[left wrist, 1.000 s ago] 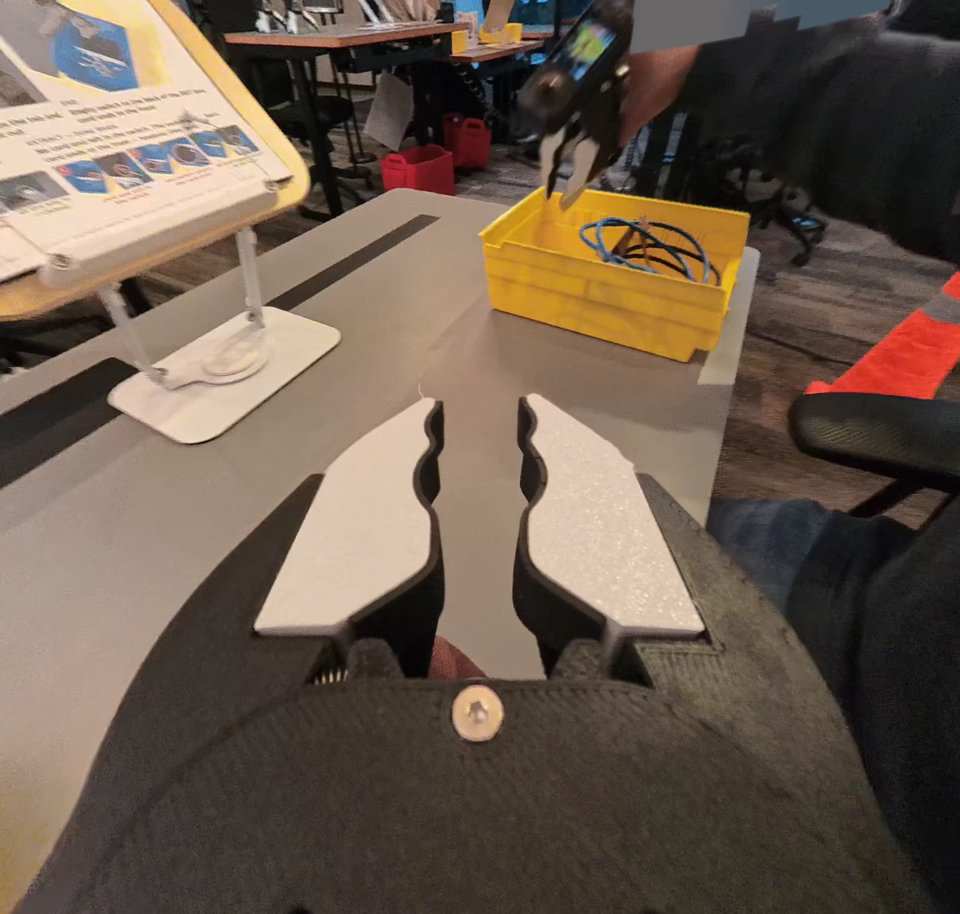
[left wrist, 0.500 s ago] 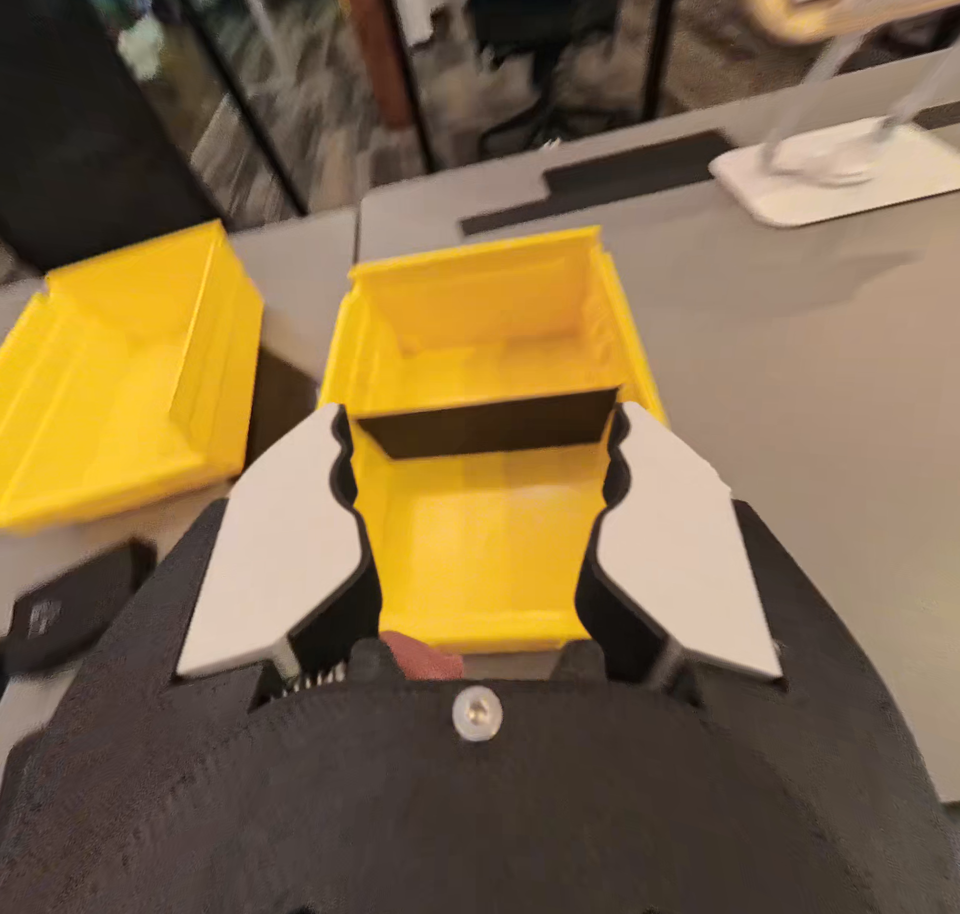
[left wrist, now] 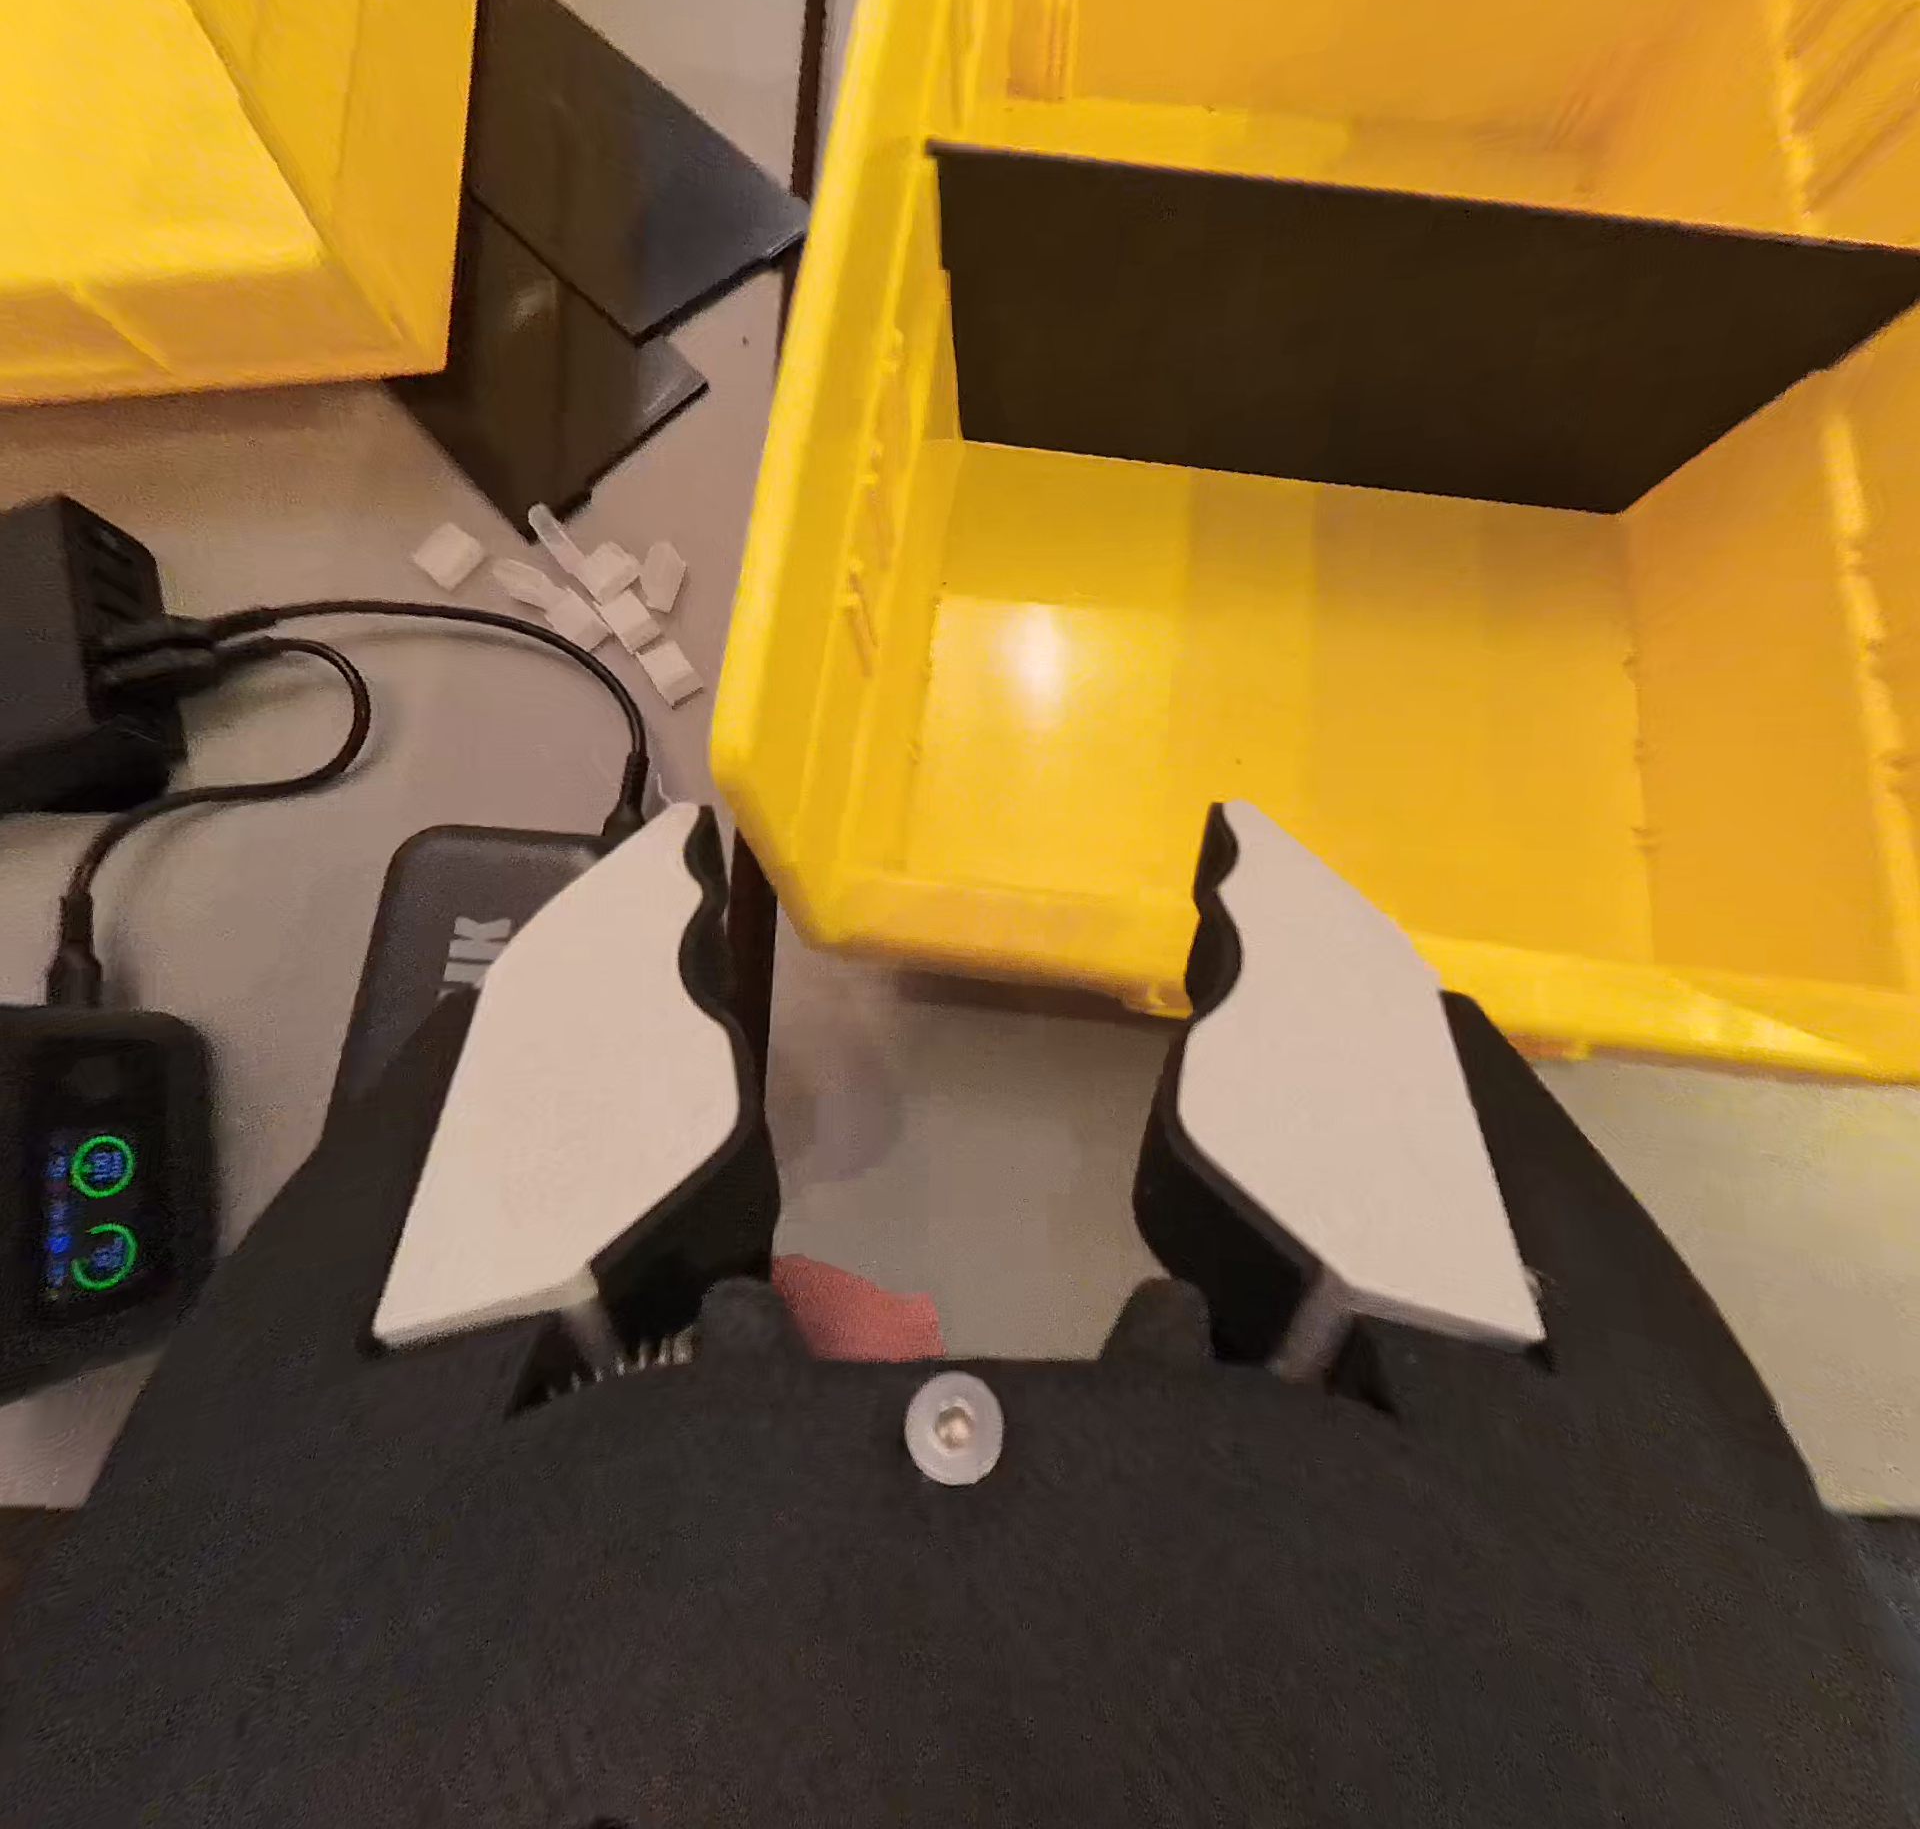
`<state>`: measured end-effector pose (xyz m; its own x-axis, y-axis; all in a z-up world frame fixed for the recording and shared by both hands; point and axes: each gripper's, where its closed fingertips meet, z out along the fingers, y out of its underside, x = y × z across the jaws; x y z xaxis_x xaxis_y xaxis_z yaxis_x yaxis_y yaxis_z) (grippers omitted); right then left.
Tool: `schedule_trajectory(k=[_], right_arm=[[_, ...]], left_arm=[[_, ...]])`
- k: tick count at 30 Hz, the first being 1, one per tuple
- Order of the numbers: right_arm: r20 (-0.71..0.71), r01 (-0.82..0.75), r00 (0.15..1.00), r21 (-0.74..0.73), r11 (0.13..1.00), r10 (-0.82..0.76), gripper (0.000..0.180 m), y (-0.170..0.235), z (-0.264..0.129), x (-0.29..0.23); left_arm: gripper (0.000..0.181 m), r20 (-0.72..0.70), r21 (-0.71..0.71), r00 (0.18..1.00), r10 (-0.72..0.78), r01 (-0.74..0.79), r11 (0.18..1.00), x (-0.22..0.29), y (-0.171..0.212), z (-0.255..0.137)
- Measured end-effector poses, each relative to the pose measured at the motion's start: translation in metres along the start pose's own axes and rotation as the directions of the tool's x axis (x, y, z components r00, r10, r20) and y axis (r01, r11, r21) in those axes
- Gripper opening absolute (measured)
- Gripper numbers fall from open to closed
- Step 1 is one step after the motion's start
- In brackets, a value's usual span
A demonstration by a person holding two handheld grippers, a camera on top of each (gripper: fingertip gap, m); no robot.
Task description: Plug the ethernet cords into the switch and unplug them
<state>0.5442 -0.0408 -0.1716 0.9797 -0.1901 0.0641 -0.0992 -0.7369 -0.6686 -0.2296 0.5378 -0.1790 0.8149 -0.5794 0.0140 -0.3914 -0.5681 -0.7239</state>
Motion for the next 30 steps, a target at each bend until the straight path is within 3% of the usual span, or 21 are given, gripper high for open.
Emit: schedule_trajectory(k=[4, 7, 9, 11, 13, 20, 30], right_arm=[[0.022, -0.023, 0.999, 0.016, 1.0, 0.023, 0.036, -0.003, 0.011, -0.001], [0.018, -0.008, 1.0, 0.029, 1.0, 0.007, 0.032, -0.008, 0.016, 0.0], [0.029, -0.007, 1.0, 0.035, 0.999, 0.006, 0.031, -0.012, 0.019, -0.002], [0.032, -0.004, 0.999, 0.04, 0.999, 0.002, 0.029, -0.016, 0.021, -0.003], [0.044, -0.002, 0.999, 0.043, 0.999, 0.001, 0.03, -0.019, 0.025, -0.008], [0.086, 0.029, 0.996, 0.076, 0.997, -0.036, 0.034, -0.044, 0.045, -0.038], [0.239, 0.083, 0.964, 0.137, 0.987, -0.115, 0.038, -0.103, 0.089, -0.139]], left_arm=[[0.093, -0.047, 0.071, 0.996, -0.071, 0.074, 0.995, -0.004, -0.014, 0.008], [0.082, 0.034, 0.154, 0.998, -0.058, 0.053, 0.987, -0.024, -0.028, 0.01], [0.078, 0.038, 0.125, 0.999, -0.011, 0.006, 0.992, -0.028, -0.026, 0.019], [0.057, -0.017, 0.153, 1.0, -0.011, 0.013, 0.988, -0.024, -0.03, 0.023], [0.008, -0.067, 0.165, 0.997, -0.029, 0.04, 0.986, -0.018, -0.033, 0.024], [0.005, -0.11, 0.187, 0.993, -0.043, 0.063, 0.98, -0.01, -0.038, 0.019], [0.005, -0.122, 0.249, 0.99, -0.072, 0.1, 0.963, 0.001, -0.052, -0.022]])
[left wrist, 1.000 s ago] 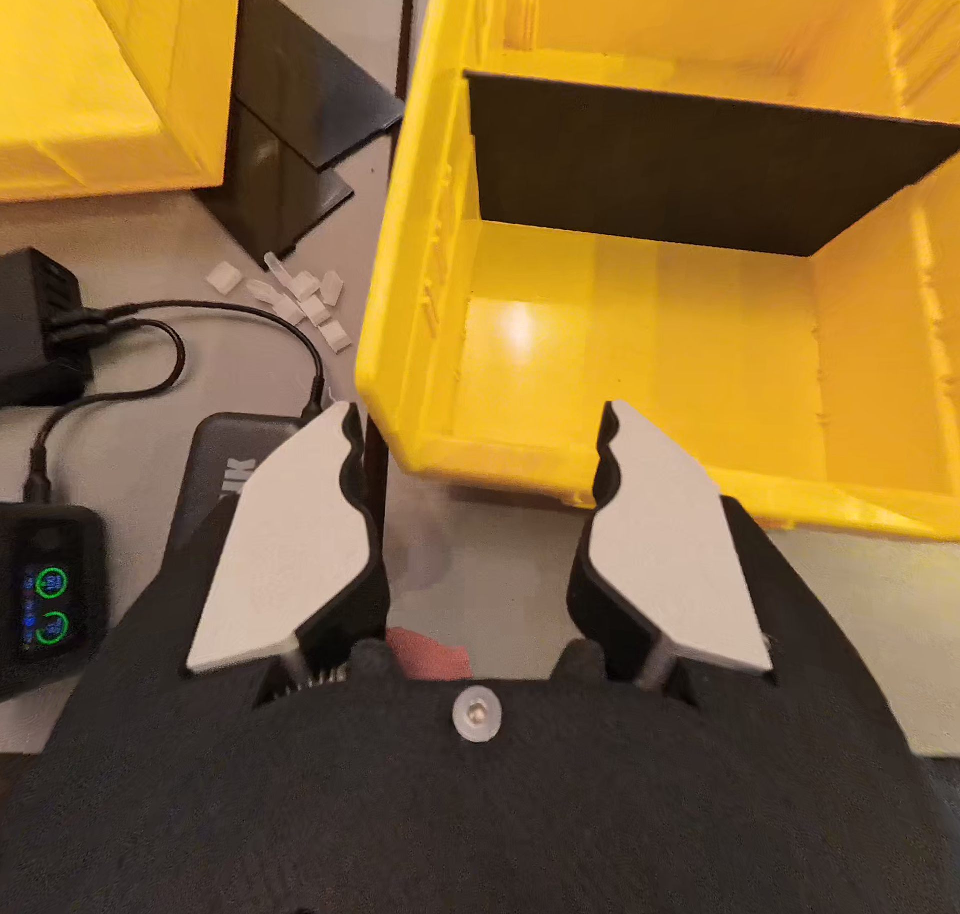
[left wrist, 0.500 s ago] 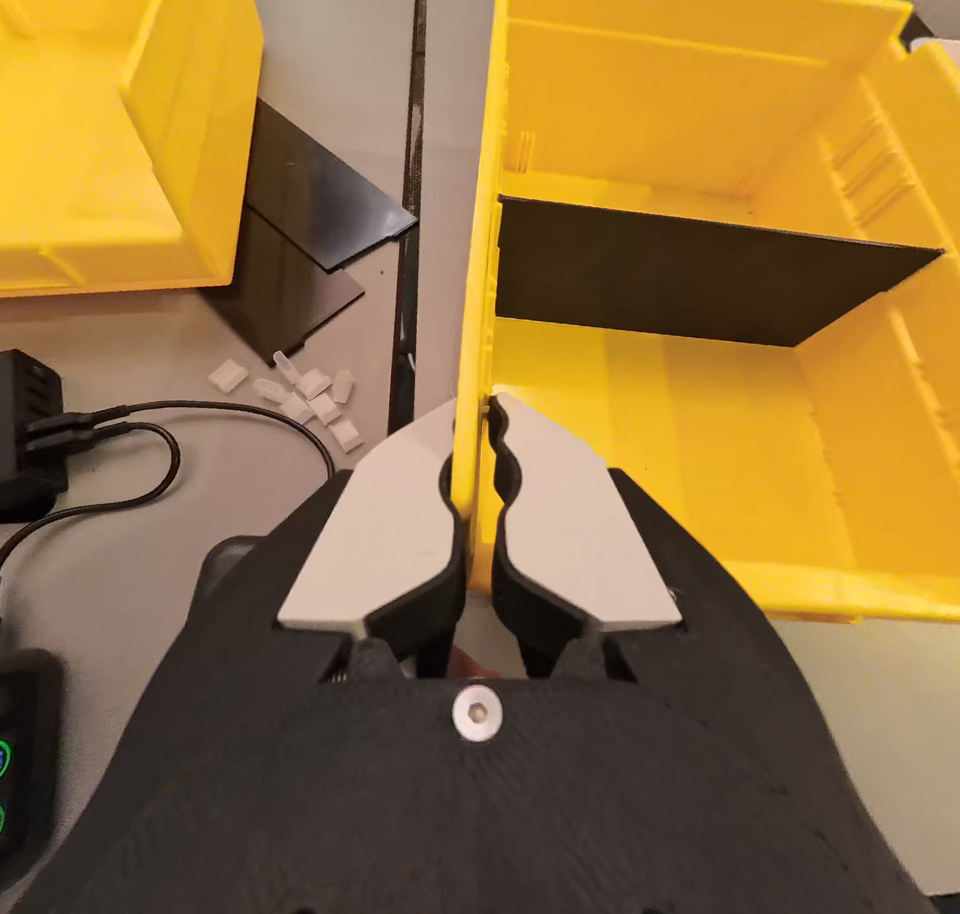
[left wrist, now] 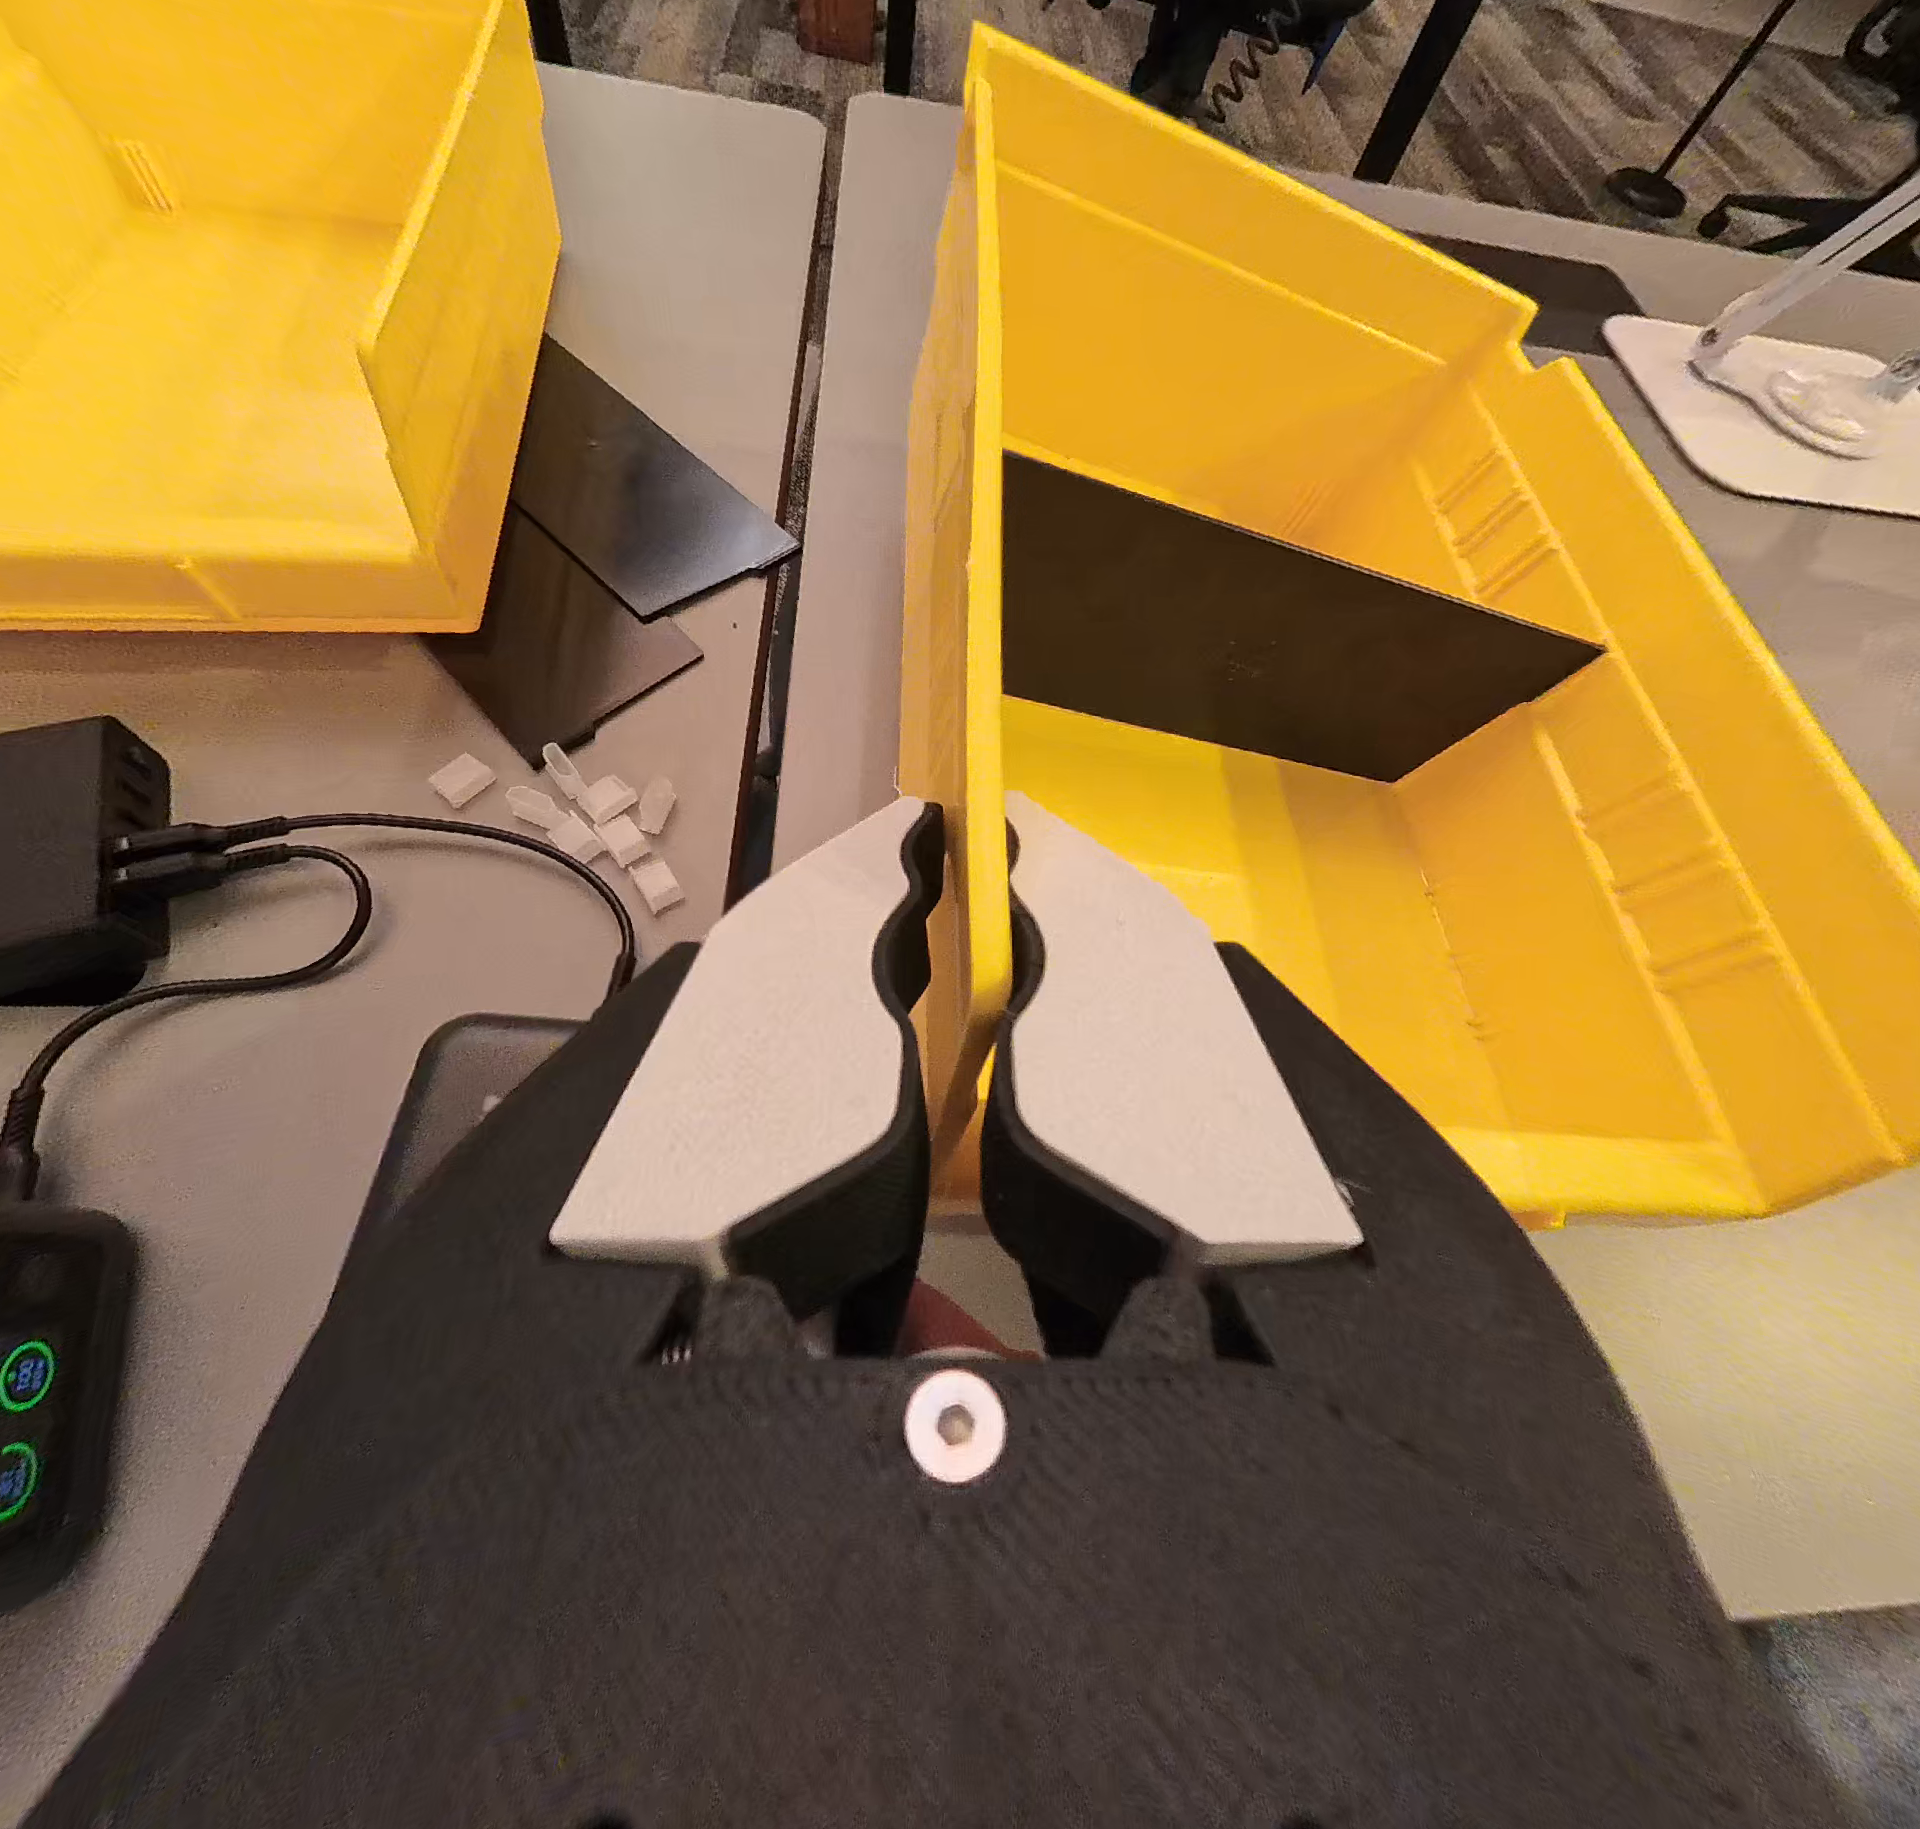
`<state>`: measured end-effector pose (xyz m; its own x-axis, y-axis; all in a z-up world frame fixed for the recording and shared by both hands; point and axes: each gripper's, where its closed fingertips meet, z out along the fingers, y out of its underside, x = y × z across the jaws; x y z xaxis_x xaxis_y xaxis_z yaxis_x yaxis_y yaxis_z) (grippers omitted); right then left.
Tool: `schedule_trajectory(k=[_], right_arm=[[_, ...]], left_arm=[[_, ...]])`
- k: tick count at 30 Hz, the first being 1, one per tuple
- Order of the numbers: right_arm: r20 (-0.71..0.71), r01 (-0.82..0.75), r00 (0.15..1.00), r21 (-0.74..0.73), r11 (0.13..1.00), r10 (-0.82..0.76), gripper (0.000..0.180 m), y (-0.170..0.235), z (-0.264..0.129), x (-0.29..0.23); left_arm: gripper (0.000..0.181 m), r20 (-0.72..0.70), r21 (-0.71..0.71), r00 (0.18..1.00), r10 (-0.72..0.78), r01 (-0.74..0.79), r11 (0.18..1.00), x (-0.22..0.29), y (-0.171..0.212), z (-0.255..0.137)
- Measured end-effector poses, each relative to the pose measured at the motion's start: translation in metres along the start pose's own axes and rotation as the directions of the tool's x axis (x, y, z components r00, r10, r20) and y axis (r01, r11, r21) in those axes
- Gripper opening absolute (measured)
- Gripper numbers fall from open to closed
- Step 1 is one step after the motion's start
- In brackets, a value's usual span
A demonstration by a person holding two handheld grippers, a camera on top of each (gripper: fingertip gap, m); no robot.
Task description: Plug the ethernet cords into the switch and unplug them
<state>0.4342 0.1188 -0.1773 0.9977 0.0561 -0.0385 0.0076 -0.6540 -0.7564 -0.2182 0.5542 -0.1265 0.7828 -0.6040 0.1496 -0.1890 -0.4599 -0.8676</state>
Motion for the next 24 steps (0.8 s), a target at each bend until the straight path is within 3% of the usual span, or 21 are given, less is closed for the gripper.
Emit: schedule_trajectory(k=[9, 17, 20, 24], right_arm=[[0.254, -0.02, 0.967, 0.062, 0.998, 0.004, 0.082, -0.063, 0.069, -0.139], [0.522, 0.063, 0.85, 0.03, 0.998, -0.069, 0.13, -0.115, 0.126, -0.289], [0.634, 0.12, 0.765, 0.036, 0.992, -0.116, 0.121, -0.132, 0.135, -0.335], [0.638, 0.157, 0.75, 0.081, 0.984, -0.172, 0.12, -0.148, 0.135, -0.345]], left_arm=[[0.005, -0.032, 0.114, 0.995, -0.094, 0.097, 0.989, 0.012, -0.033, -0.034], [0.005, -0.042, 0.237, 0.994, -0.105, 0.112, 0.965, 0.028, -0.078, -0.085], [0.006, -0.039, 0.275, 0.996, -0.085, 0.092, 0.957, 0.039, -0.093, -0.104], [0.006, -0.034, 0.319, 0.999, -0.005, 0.016, 0.948, 0.07, -0.115, -0.122]])
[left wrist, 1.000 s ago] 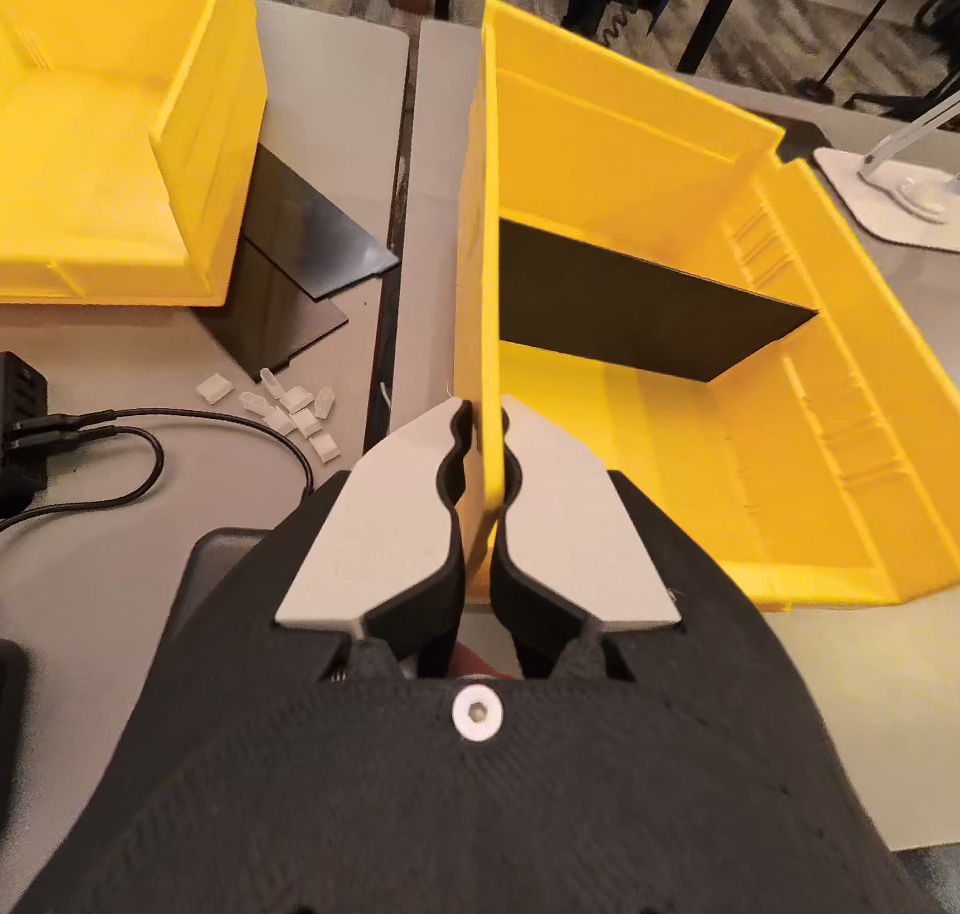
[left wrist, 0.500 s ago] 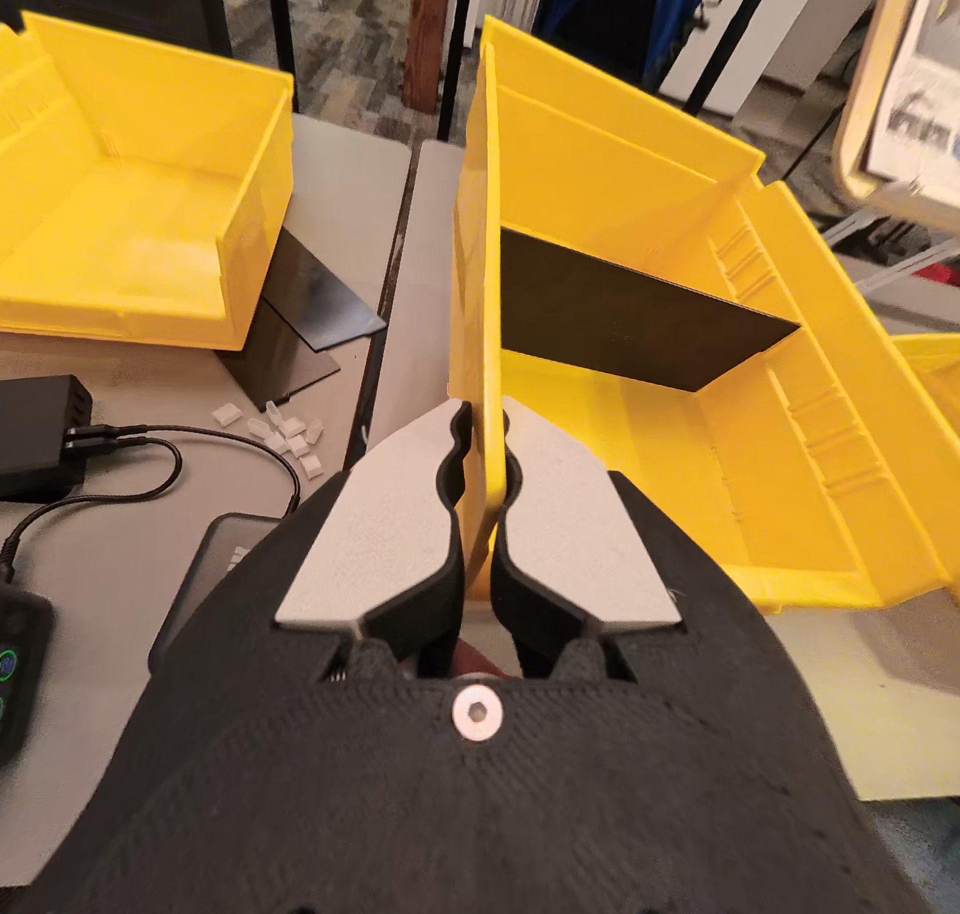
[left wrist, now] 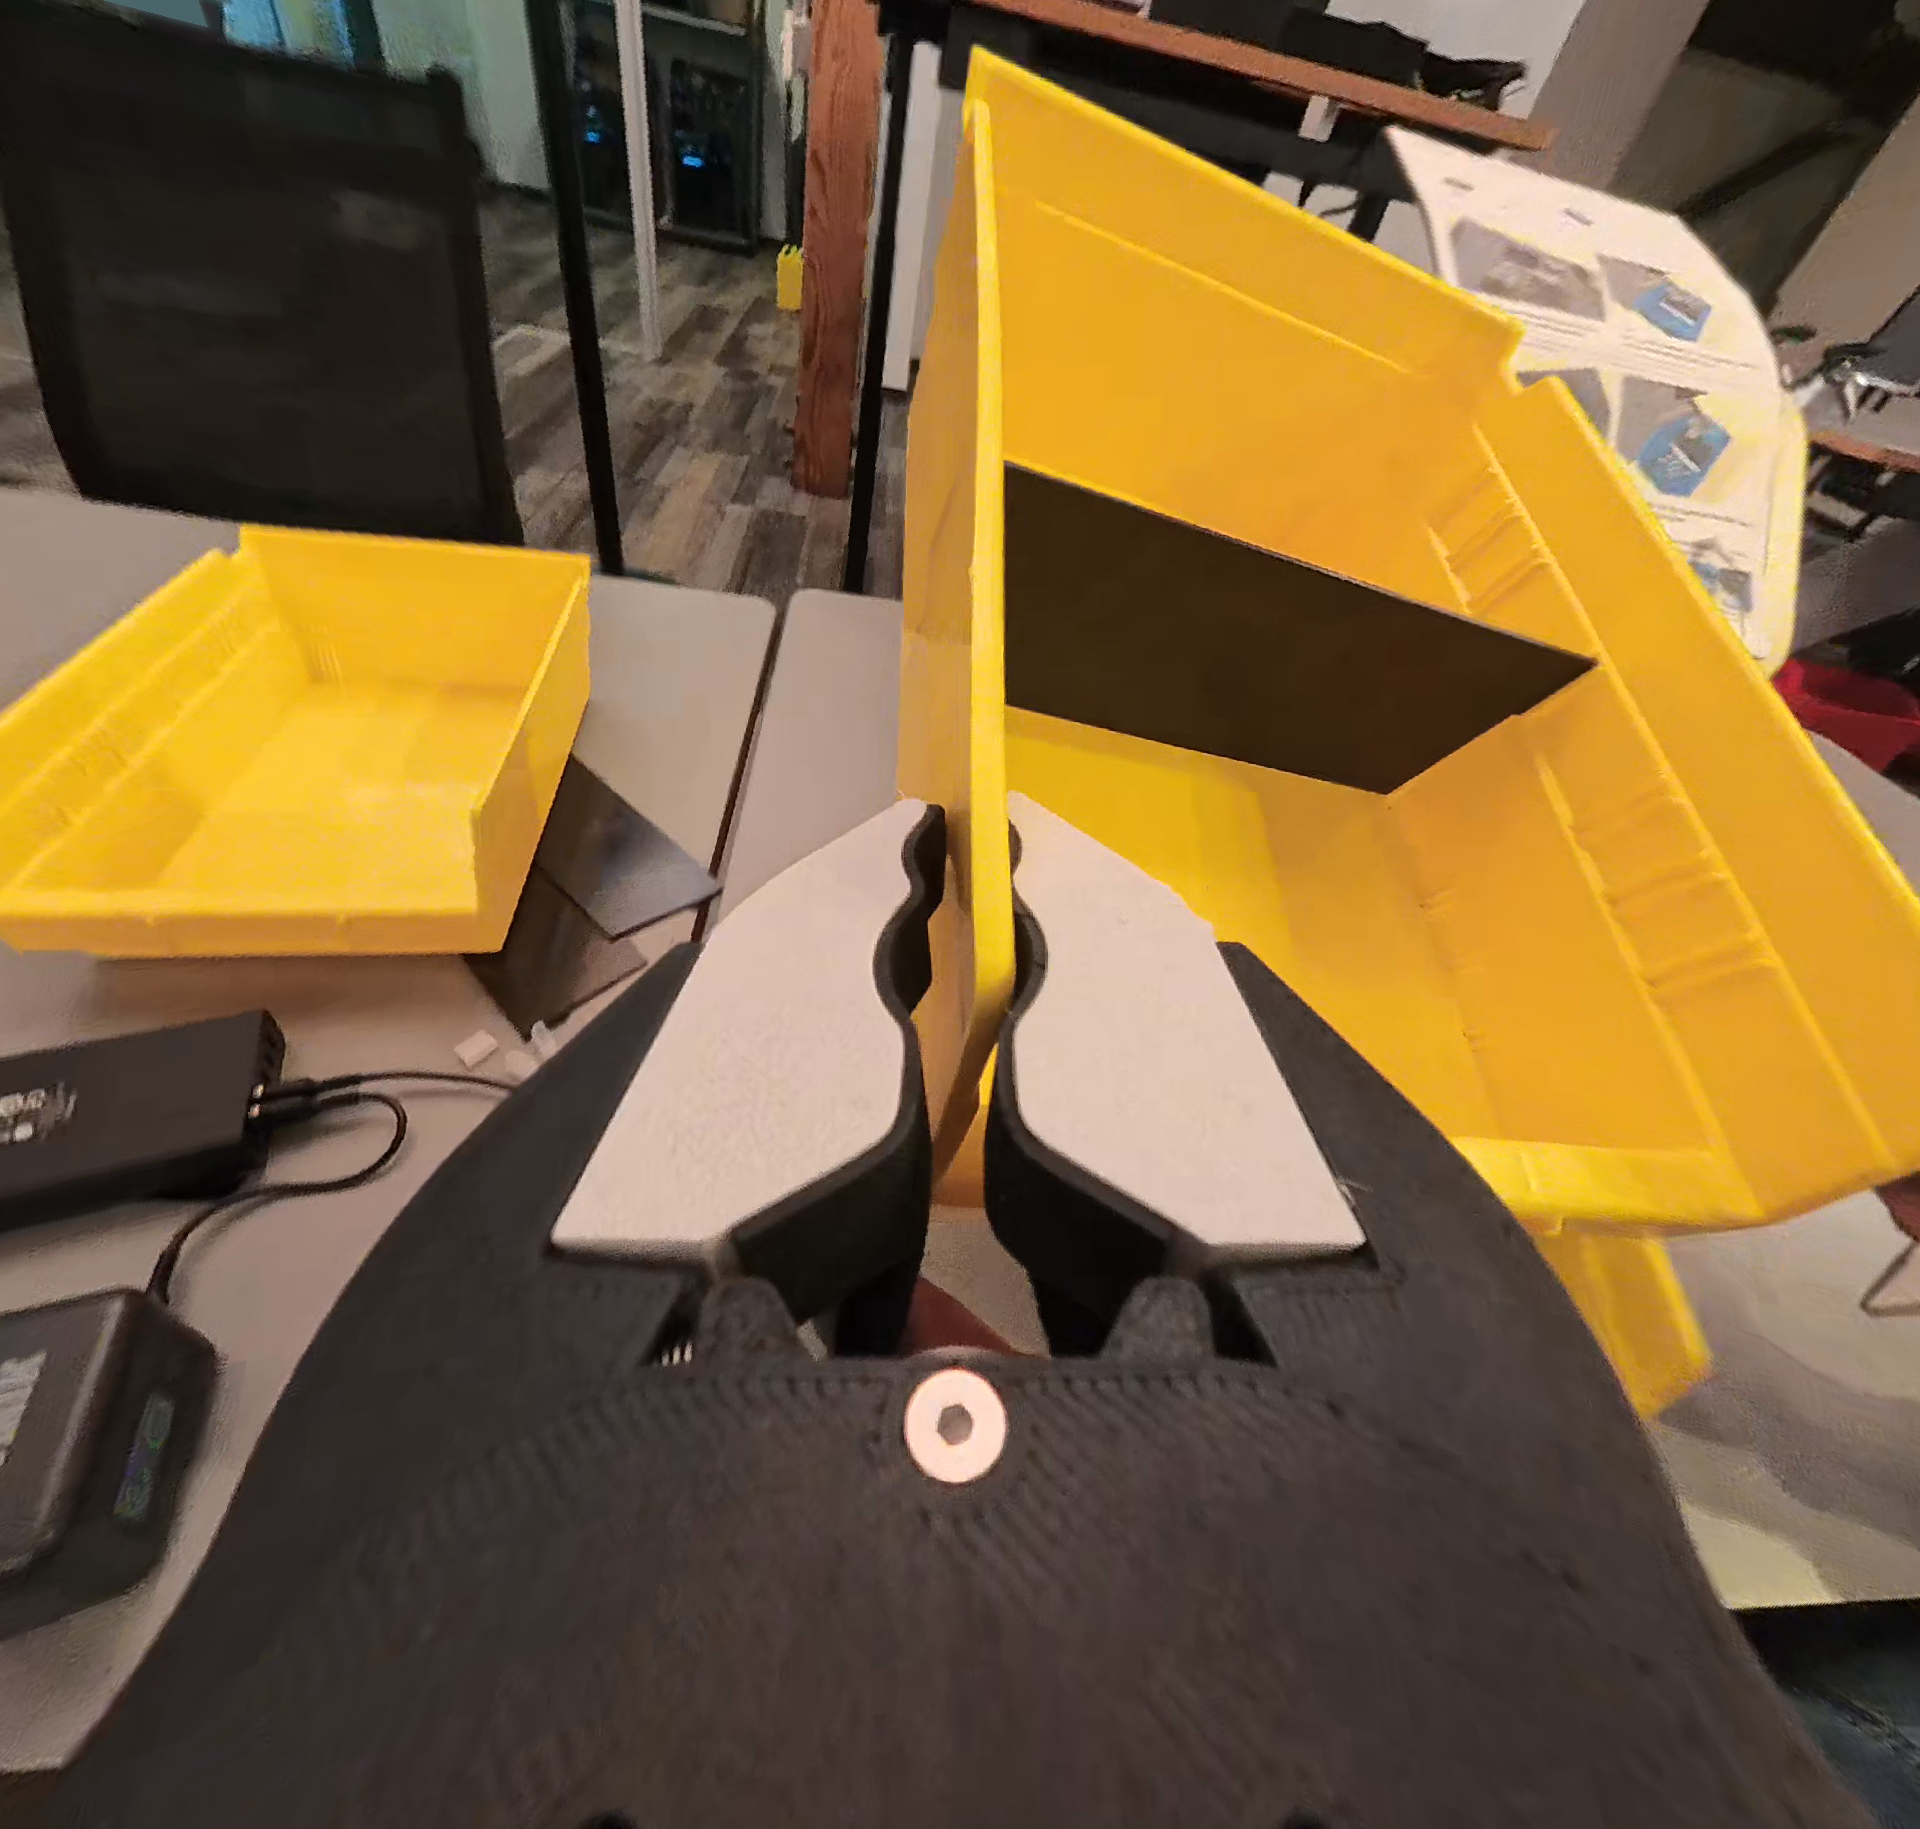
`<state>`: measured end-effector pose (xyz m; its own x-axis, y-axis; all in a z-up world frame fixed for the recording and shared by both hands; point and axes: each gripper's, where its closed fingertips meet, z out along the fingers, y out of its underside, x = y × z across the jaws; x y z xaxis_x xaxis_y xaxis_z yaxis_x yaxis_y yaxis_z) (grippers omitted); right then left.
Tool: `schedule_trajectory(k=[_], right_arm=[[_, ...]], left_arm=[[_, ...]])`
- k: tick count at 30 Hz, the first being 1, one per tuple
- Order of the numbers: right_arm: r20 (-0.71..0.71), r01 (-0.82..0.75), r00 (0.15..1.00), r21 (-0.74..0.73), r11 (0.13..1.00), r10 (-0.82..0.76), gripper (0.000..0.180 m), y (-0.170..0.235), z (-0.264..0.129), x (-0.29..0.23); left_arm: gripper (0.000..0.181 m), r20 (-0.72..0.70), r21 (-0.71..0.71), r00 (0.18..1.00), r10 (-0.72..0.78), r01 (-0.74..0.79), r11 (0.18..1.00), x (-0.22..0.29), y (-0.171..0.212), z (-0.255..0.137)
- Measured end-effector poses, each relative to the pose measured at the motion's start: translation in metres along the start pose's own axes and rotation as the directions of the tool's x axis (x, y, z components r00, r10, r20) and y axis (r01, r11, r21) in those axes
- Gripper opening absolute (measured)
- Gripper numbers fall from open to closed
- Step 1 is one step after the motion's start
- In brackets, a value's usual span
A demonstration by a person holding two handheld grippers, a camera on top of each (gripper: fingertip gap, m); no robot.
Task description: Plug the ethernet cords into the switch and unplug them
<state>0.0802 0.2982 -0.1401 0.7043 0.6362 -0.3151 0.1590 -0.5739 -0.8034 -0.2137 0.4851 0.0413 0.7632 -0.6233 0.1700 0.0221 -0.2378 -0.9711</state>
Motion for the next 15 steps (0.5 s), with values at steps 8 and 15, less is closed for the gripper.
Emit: schedule_trajectory(k=[8, 15], right_arm=[[-0.006, 0.013, 1.0, 0.287, 0.958, -0.012, 0.116, -0.027, -0.116, -0.015], [-0.146, -0.072, 0.974, 0.519, 0.851, 0.172, 0.118, 0.007, -0.239, -0.012]], left_arm=[[0.005, -0.193, -0.004, 0.97, 0.15, -0.154, 0.988, 0.154, 0.008, 0.041], [0.006, -0.345, -0.073, 0.911, 0.226, -0.266, 0.961, 0.308, 0.079, 0.105]])
